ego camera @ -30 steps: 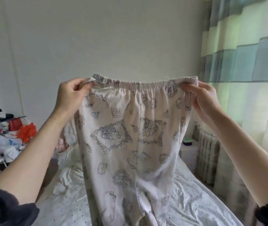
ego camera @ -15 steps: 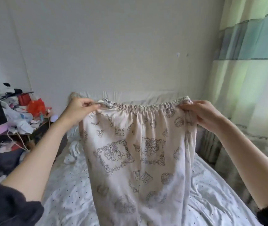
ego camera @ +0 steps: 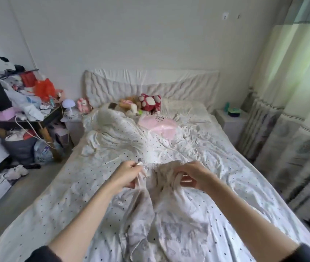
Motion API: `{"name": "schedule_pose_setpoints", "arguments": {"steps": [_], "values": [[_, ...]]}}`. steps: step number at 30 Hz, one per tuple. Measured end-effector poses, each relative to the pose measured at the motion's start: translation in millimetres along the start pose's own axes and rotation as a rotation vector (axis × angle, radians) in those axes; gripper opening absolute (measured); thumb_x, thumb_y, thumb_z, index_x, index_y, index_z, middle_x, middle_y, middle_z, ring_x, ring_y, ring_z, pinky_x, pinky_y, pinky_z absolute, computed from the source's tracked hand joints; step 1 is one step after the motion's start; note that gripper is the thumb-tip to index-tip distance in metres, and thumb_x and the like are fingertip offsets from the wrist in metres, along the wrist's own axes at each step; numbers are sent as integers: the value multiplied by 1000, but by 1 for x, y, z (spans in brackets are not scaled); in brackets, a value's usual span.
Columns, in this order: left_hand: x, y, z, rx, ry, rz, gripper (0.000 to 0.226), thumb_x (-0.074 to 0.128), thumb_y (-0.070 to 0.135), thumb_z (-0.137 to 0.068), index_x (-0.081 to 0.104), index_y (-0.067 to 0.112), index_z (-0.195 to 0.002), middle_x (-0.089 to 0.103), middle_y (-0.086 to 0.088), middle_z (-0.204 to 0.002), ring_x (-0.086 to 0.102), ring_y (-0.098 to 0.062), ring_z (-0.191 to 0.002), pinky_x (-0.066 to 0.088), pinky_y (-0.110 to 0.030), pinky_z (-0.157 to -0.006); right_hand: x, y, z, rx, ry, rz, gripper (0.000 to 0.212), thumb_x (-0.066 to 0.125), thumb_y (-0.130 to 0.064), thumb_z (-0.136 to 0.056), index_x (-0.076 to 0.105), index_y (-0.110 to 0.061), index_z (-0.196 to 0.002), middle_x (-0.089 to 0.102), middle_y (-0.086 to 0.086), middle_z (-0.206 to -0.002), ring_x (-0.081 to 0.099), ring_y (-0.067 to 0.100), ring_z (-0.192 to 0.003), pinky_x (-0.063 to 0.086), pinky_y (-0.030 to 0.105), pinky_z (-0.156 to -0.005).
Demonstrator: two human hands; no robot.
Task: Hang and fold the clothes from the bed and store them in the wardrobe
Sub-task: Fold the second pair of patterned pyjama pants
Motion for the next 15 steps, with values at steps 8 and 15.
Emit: {"name": "schedule_pose_setpoints", "arguments": {"steps": [8,15], "values": [[48,41,29,389,-91,-384,20,48,24,-96,64,10,-97,66,-9,-97,66,-25,-82,54,-39,-78,42,-4,8,-113,-136,-13,28,59,-28,-92,64,-5,-78,64,3,-67,62,12,-58,52,22,-57],[83,47,54,523,-435,-327,37,40,-1,-96,62,12,-122,45,24,-129,38,20,-118,25,-3,-103,16,-18,17,-213,-91,104,17,60,-12,-91,60,-1,-77,60,11,-78,59,19,-72,53,32,-76]]}}
Point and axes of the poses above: each hand's wrist, its own z-axis away from the middle knuckle, its own x-axis out of the palm, y = z × x, the point moved 10 cm from there along -z, towards the middle knuckle
